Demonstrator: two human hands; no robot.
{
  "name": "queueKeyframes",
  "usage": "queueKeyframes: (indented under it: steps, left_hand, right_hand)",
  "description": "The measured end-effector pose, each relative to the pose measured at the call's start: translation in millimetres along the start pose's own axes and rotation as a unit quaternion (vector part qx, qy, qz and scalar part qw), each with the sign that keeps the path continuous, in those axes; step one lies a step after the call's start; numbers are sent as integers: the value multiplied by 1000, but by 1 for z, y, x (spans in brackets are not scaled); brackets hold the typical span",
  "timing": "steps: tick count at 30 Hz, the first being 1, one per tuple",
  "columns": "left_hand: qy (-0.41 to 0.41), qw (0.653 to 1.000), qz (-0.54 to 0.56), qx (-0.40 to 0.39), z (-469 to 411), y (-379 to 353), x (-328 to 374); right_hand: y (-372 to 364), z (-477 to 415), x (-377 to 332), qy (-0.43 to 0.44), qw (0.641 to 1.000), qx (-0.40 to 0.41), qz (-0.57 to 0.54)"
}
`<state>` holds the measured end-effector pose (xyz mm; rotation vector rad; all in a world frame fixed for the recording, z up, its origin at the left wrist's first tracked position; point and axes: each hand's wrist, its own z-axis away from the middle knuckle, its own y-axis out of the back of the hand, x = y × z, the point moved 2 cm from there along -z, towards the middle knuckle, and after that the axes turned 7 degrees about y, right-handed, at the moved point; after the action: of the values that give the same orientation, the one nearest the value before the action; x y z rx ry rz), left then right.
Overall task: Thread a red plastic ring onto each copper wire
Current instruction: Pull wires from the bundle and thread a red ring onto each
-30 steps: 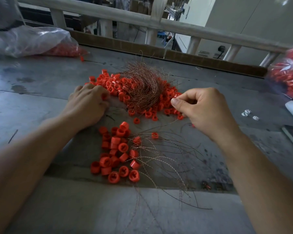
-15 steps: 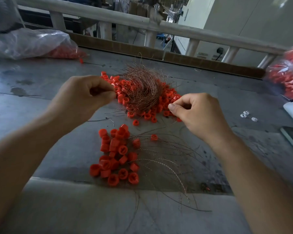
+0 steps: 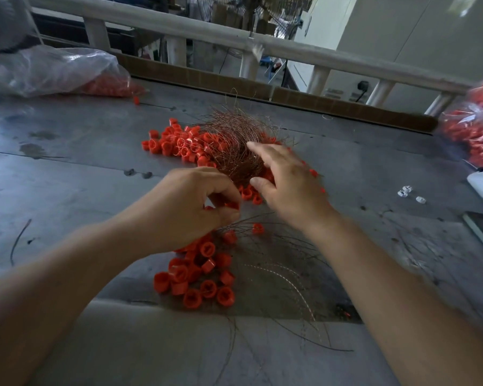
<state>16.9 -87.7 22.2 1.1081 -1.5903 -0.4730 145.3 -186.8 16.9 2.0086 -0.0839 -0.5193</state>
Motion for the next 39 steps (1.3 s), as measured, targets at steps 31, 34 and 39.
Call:
queueKeyframes:
  steps: [31, 34, 39]
  left_hand:
    - [29, 999, -3, -14, 0, 1, 4]
    - [29, 999, -1, -14, 0, 1, 4]
    - [33, 999, -1, -9, -1, 0, 3]
  right_hand:
    - [-2, 1, 13, -29, 997, 72, -26]
    - [-4, 2, 9, -13, 996, 72, -47]
    - [-7, 3, 4, 6, 996, 39, -76]
